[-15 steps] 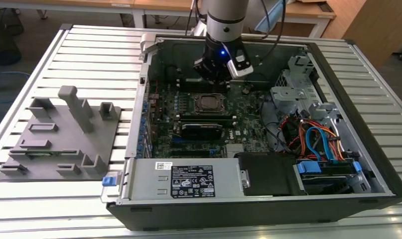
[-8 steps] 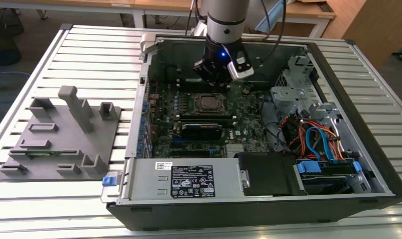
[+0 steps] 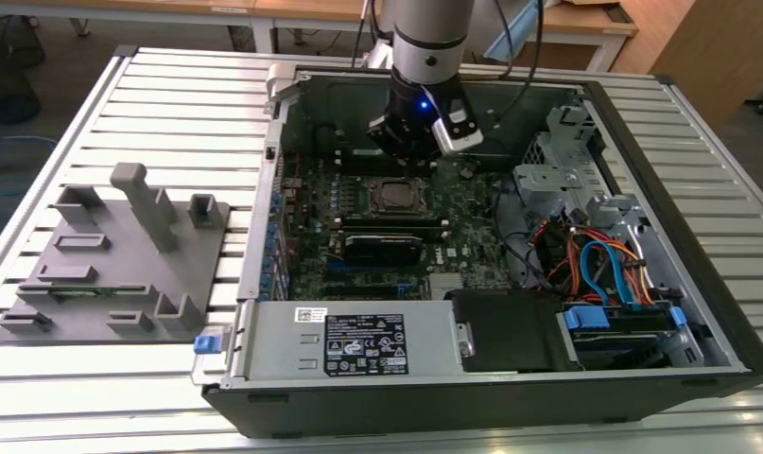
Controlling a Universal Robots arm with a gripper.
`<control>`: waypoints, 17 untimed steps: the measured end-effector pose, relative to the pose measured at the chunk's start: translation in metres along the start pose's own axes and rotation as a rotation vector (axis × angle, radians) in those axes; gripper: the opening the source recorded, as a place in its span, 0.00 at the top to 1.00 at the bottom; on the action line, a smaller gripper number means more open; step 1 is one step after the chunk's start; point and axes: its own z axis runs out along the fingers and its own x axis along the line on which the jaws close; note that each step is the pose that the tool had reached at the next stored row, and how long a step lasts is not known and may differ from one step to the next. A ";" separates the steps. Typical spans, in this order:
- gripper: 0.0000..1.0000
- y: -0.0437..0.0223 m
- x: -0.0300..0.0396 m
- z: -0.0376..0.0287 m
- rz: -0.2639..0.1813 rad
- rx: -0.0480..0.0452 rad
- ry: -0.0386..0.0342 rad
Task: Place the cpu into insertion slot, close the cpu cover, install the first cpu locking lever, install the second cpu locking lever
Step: 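Install the second cpu locking lever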
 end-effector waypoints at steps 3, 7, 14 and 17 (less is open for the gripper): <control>0.90 0.0002 -0.0001 -0.0027 0.000 0.0002 -0.0001; 0.90 0.0004 -0.0003 -0.0067 0.000 0.0019 -0.0002; 0.90 -0.0045 -0.0006 -0.0070 0.000 0.0107 -0.0008; 0.90 -0.0090 -0.0009 -0.0072 -0.001 0.0137 -0.0011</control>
